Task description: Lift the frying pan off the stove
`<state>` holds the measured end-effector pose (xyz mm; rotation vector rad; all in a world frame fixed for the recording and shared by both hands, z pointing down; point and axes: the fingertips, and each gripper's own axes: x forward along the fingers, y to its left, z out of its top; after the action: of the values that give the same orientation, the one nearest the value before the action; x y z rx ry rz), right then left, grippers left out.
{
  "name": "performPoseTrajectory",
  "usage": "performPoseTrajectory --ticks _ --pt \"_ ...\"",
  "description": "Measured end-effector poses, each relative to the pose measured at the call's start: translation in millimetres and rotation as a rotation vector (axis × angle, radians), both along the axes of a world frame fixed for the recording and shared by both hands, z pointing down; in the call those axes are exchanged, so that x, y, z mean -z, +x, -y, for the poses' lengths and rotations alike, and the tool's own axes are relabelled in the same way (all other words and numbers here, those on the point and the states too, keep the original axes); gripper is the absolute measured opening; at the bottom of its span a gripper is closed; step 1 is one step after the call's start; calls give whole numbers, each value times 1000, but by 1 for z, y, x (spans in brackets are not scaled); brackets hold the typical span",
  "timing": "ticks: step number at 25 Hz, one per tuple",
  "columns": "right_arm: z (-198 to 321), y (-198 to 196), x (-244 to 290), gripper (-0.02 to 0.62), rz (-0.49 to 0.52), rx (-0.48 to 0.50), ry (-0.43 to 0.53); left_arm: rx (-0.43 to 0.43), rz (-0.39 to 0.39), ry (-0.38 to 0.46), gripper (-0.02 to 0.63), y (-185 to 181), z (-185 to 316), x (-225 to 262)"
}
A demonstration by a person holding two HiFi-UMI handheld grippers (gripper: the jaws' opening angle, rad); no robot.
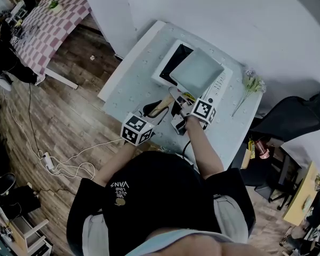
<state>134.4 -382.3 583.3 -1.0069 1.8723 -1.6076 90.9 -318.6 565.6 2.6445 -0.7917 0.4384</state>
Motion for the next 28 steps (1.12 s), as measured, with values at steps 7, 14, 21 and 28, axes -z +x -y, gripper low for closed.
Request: performPoseTrajectory --ticks 7,14,21,28 --pt "-15 -5 2 202 -18 -9 0 -3 -23 -2 132 -5 -15 3" --pt "-35 -18 11 202 -26 -17 16 -7 -44 11 132 -19 -34 11" --pt "-63 -38 17 204 -33 -38 28 -27 -61 22 132 -40 -61 15" --pt "-95 -65 18 205 -34 -69 27 -56 -69 23 132 -69 -92 18"
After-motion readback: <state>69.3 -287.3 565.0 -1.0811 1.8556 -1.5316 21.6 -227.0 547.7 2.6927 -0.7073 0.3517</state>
